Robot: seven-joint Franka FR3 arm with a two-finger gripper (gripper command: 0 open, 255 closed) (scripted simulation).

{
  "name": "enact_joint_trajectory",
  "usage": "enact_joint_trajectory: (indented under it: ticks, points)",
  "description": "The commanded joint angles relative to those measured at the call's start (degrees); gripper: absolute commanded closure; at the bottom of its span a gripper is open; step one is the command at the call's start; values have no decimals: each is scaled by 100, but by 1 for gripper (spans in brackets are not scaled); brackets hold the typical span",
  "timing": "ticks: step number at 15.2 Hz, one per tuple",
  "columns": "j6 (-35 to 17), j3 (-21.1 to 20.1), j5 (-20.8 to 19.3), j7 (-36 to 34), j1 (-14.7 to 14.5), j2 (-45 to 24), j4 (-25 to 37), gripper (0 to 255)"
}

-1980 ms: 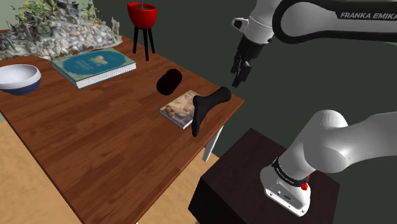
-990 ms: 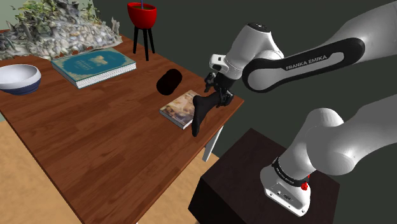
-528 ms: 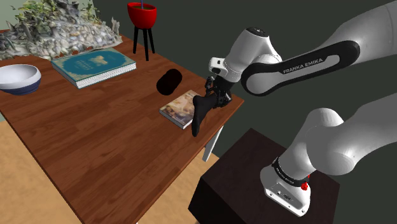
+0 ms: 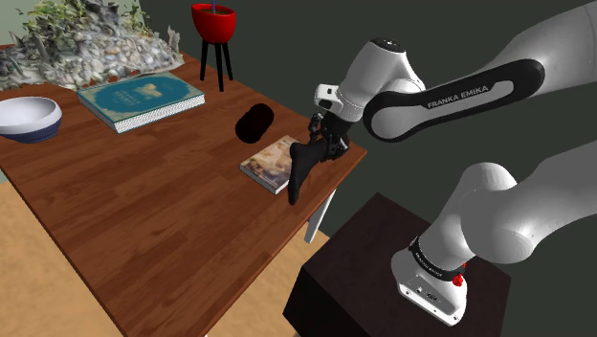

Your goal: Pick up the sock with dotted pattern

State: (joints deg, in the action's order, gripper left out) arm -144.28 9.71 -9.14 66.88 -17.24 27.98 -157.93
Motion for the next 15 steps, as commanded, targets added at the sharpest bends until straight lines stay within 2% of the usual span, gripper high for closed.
enact_joint_trajectory:
  ticks: [1,13,15]
  points:
    - [173,-12,12,4,-4,105,68,255]
    - [1293,-90,100,49,-39,610,684,255]
    - [1306,-91,101,50,-40,615,692,255]
